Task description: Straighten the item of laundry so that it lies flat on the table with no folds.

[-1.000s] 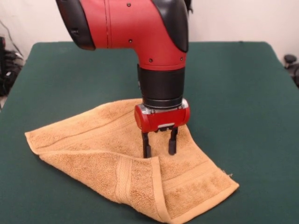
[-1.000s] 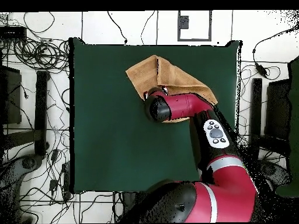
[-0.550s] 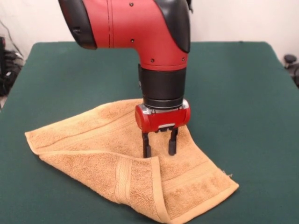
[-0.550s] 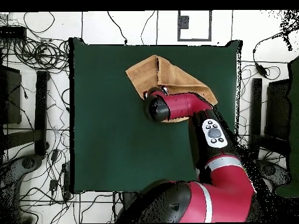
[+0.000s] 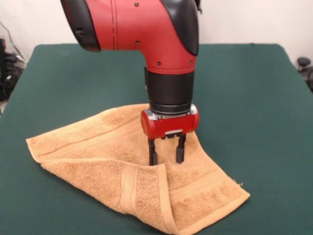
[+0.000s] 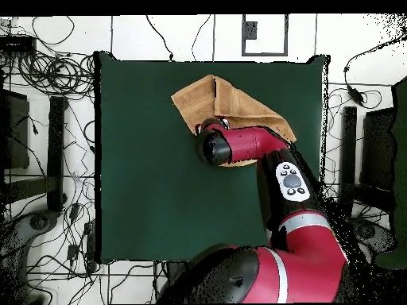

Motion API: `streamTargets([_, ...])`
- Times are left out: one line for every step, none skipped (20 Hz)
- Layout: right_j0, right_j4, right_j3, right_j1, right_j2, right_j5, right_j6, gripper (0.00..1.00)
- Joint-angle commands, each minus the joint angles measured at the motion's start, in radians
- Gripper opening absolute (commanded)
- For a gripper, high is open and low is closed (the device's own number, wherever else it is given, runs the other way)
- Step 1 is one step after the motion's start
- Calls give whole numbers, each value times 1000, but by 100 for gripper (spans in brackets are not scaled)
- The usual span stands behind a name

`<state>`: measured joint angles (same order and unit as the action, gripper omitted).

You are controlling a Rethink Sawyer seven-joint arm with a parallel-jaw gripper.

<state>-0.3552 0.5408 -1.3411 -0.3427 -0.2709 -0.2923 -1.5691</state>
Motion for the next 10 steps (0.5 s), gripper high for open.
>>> streamTargets([18,-10,4,16,50,-30,-123,100])
streamTargets([18,-11,3,12,50,-33,-120,100])
streamTargets([15,-11,-3,6,50,-32,-119,100])
streamTargets([22,-3,-7,-3,60,-16,-126,100])
streamTargets([29,3,-9,-11,70,-1,-132,100])
streamTargets([40,7,-14,-22,86,9,-144,100])
streamTargets([40,6,-16,-24,88,8,-144,100])
streamTargets([38,3,-14,-26,86,0,-138,100])
streamTargets([37,1,-11,-28,84,-7,-131,100])
streamTargets([30,-4,1,-33,74,-33,-111,100])
